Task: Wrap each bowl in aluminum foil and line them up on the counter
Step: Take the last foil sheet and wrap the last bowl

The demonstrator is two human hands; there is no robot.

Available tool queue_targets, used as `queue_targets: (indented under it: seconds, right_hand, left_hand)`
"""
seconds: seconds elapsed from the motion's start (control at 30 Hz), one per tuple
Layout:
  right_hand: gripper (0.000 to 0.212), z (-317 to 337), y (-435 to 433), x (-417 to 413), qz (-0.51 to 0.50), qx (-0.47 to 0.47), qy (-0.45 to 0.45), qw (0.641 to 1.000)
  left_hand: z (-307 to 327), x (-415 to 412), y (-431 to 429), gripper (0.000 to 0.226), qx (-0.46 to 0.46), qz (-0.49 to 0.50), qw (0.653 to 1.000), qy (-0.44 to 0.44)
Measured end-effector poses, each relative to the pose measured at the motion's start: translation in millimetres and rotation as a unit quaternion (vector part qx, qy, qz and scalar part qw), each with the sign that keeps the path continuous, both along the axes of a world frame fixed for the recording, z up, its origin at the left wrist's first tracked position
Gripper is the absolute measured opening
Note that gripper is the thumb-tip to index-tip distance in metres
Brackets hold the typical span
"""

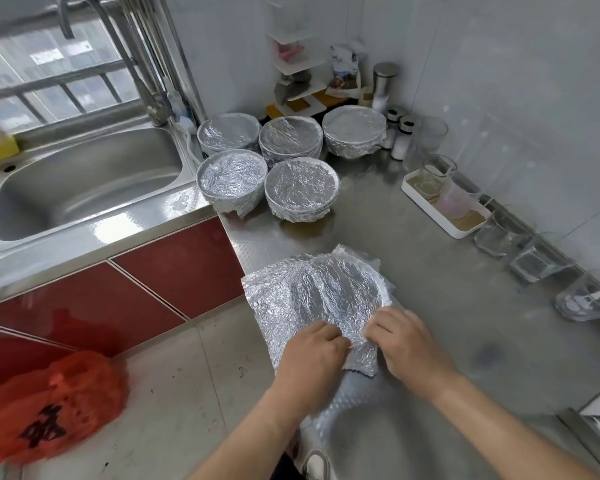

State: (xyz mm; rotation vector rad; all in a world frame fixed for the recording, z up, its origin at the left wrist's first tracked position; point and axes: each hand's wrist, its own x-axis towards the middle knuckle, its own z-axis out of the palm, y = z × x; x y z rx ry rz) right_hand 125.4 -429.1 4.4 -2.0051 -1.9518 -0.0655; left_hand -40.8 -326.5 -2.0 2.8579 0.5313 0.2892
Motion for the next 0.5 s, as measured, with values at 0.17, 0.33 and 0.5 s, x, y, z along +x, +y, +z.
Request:
queue_targets:
  seconds: [0.17, 0.33, 0.5]
  right_hand:
    - [0.029, 12, -4, 1, -0.033, -0.023, 0.069, 0.997]
    - [0.016, 9, -3, -15, -0.015, -0.039, 0.103, 0.994]
    - [0.022, -7, 2, -29, -0.018, -0.036, 0.068, 0.997]
  left_hand:
    - [9, -1, 2, 0.026, -0.065, 0.03, 0.995, -0.066]
    - [15, -17, 19, 0.026, -0.081, 0.026, 0.994, -0.064]
    - [12, -24, 21, 0.029, -0.058, -0.001, 0.997, -0.048]
